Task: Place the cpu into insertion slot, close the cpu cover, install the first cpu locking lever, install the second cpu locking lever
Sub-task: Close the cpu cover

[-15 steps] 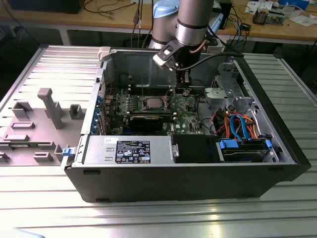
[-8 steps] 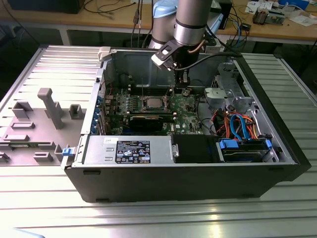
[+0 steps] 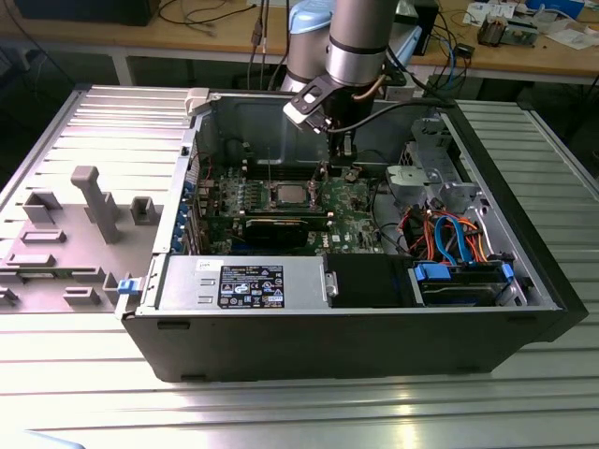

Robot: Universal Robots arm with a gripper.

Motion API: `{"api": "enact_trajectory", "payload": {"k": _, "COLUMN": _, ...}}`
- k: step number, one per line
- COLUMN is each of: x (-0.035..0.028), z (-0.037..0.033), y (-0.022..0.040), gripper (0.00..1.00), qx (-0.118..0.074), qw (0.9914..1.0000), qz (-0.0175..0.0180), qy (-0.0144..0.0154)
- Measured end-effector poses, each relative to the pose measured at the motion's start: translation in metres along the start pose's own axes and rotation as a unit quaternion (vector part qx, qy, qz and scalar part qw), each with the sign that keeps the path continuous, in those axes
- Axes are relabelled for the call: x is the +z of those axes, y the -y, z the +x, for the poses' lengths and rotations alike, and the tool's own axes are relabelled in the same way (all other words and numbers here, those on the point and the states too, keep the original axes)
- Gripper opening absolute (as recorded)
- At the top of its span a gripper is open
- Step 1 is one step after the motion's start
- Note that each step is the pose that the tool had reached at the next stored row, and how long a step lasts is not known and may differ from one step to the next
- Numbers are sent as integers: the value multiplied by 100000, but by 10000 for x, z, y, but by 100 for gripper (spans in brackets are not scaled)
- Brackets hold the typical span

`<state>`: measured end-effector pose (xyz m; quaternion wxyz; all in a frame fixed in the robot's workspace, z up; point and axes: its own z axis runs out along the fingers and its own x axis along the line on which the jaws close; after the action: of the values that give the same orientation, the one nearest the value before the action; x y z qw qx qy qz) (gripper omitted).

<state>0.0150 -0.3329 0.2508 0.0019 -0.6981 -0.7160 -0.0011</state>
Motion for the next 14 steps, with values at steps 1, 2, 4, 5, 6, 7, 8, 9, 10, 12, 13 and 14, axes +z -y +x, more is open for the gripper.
{"api": "enact_trajectory", "payload": {"k": 1, "x": 0, "z": 0, "y": 2, "gripper": 11, "qx": -2, "qw": 100000, "qz": -2, "qy": 1}}
{"api": "enact_trajectory", "payload": {"k": 2, "x": 0, "z": 0, "y": 5, "gripper": 11, "qx": -1, "qw": 100000, "qz": -1, "qy": -1}}
{"api": "enact_trajectory", "payload": {"k": 4, "x": 0, "z": 0, "y": 16, "gripper": 11, "qx": -3, "qw": 100000, "qz": -2, "qy": 0}}
{"api": "enact_trajectory", "payload": {"k": 5, "x": 0, "z": 0, "y": 18, "gripper": 11, "qx": -2, "qw": 100000, "qz": 0, "qy": -2}}
{"api": "enact_trajectory", "payload": {"k": 6, "x": 0, "z": 1, "y": 21, "gripper": 11, "qx": -2, "qw": 100000, "qz": 0, "qy": 0}}
{"api": "enact_trajectory", "payload": {"k": 7, "x": 0, "z": 1, "y": 26, "gripper": 11, "qx": 0, "qw": 100000, "qz": -1, "qy": 0}}
{"api": "enact_trajectory", "payload": {"k": 8, "x": 0, "z": 1, "y": 32, "gripper": 11, "qx": 0, "qw": 100000, "qz": 0, "qy": -1}}
{"api": "enact_trajectory", "payload": {"k": 9, "x": 0, "z": 1, "y": 40, "gripper": 11, "qx": 1, "qw": 100000, "qz": 2, "qy": -1}}
{"api": "enact_trajectory", "payload": {"k": 10, "x": 0, "z": 1, "y": 43, "gripper": 11, "qx": 1, "qw": 100000, "qz": -3, "qy": 0}}
{"api": "enact_trajectory", "payload": {"k": 12, "x": 1, "z": 2, "y": 60, "gripper": 11, "qx": -3, "qw": 100000, "qz": -3, "qy": -1}}
{"api": "enact_trajectory", "payload": {"k": 13, "x": 1, "z": 2, "y": 70, "gripper": 11, "qx": -1, "qw": 100000, "qz": -1, "qy": 0}}
{"api": "enact_trajectory", "payload": {"k": 14, "x": 1, "z": 2, "y": 81, "gripper": 11, "qx": 0, "qw": 100000, "qz": -2, "qy": -1}}
